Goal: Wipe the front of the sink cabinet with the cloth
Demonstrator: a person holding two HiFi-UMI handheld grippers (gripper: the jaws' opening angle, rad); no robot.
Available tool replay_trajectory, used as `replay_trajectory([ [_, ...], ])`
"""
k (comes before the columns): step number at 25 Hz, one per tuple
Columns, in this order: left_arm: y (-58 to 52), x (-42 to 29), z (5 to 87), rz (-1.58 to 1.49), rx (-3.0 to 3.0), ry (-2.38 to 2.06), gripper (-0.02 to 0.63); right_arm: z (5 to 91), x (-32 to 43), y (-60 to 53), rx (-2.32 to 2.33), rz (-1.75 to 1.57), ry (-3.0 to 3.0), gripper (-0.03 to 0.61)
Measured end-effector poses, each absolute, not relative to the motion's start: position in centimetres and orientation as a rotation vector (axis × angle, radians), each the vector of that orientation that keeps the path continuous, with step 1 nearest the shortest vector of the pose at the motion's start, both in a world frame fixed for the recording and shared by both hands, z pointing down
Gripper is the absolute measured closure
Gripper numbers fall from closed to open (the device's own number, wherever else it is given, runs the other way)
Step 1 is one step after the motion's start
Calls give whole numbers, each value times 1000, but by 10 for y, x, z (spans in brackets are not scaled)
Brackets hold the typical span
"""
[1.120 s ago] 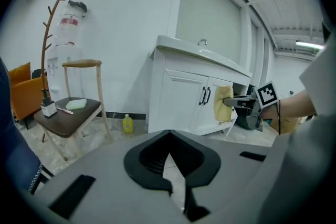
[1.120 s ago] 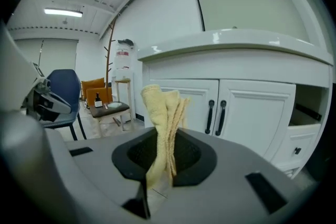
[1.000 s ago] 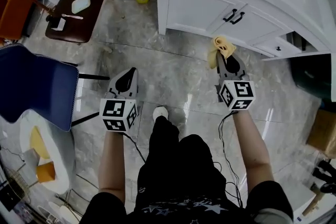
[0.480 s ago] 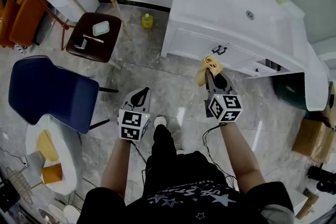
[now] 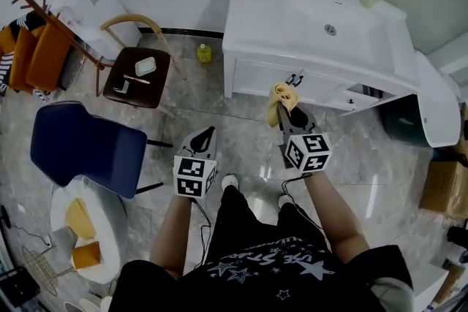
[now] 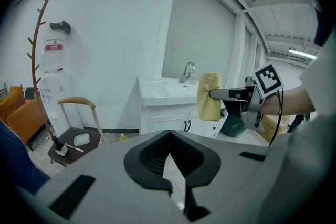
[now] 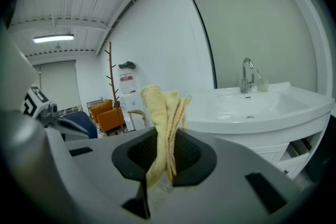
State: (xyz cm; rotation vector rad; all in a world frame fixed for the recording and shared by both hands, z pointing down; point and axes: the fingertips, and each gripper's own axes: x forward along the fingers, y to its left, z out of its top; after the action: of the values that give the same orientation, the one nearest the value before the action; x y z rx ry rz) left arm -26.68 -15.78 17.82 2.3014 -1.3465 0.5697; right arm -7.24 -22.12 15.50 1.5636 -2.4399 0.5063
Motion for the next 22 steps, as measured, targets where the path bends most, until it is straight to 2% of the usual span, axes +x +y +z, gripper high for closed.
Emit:
replay_trajectory([
  [16,-58,-96,116,499,2251,-1586,598,123,77,-141,1287,468,-2612,514],
  [22,-4,-67,99,508,2168,-1765,598,111,121,-106,1144,409,-2710,514],
])
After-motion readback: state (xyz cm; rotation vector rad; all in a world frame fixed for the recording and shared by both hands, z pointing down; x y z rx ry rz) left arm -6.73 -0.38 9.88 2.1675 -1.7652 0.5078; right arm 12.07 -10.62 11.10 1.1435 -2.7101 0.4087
